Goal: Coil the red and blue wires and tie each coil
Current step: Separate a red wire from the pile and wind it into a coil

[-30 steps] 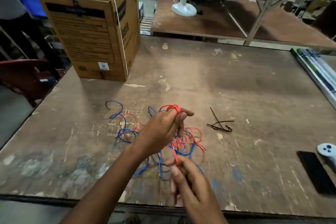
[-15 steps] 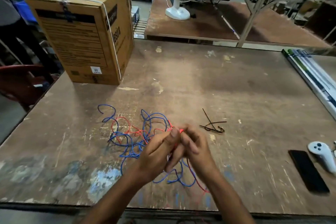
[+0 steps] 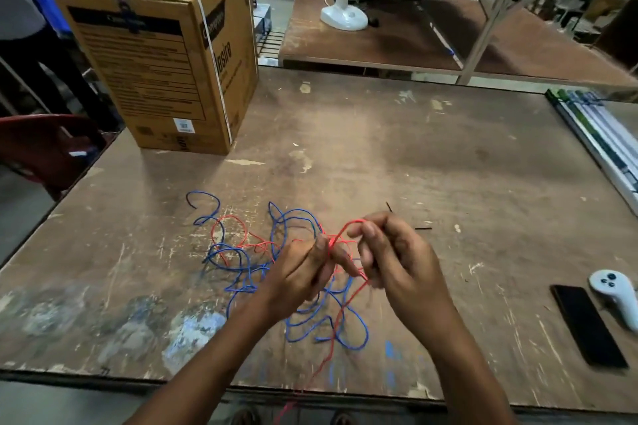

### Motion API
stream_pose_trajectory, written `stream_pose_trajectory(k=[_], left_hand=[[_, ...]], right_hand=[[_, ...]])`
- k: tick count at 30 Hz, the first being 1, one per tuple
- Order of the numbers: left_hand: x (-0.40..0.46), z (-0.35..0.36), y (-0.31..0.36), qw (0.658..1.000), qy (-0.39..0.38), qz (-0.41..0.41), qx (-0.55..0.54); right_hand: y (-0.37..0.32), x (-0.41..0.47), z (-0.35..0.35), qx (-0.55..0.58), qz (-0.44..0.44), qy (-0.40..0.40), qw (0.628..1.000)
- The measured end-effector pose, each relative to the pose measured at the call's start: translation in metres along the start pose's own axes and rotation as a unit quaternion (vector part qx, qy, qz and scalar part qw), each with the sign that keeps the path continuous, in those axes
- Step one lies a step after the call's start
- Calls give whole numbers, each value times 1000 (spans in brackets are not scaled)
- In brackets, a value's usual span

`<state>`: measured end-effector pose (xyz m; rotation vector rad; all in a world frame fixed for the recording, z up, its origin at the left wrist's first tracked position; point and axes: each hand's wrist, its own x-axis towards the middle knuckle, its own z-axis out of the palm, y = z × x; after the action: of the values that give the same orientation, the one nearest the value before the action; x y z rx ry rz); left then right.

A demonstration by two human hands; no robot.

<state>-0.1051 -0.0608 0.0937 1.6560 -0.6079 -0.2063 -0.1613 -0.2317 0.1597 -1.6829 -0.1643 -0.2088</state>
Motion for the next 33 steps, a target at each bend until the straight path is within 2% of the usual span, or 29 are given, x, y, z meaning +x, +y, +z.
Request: stream_pose_trajectory(k=[3, 5, 8, 10, 12, 14, 16, 19, 21, 23, 25, 28, 31, 33], left_hand=[[-10, 11, 12, 997, -52, -11, -64], [-9, 12, 22, 993, -66, 5, -96], [1, 3, 37, 986, -32, 40, -161], [10, -2, 42, 984, -11, 47, -173], [18, -10, 39, 983, 39, 50, -174], [26, -20, 28, 979, 95, 29, -180], [33, -30, 11, 978, 115, -11, -172], [27, -30, -2, 984, 71, -58, -150], [12, -20, -3, 990, 30, -71, -117], [-1, -9, 0, 993, -34, -58, -95], [-9, 1, 8, 981, -93, -42, -166], [-12, 5, 25, 953, -109, -18, -283], [-9, -7, 46, 899, -114, 2, -422], [1, -19, 48, 880, -71, 6, -470]], right_hand=[[30, 52, -8, 14, 42, 42, 998], [54, 60, -3, 40, 80, 10, 996], [71, 22, 26, 53, 98, -33, 993], [71, -23, 49, 12, 85, -41, 995], [68, -65, 64, -43, 54, -89, 994], [59, -90, 63, -79, 42, -144, 986], [37, -94, 51, -107, 29, -171, 979], [-13, -70, 23, -120, -4, -142, 983], [-36, -37, 8, -211, -85, -82, 970], [-43, 8, -3, -260, -113, -12, 959], [-27, 53, -10, -217, -83, 32, 972], [26, 80, -6, -104, 23, -6, 994], [64, 31, 25, -82, 57, -68, 993], [69, -24, 48, -111, 51, -69, 990]])
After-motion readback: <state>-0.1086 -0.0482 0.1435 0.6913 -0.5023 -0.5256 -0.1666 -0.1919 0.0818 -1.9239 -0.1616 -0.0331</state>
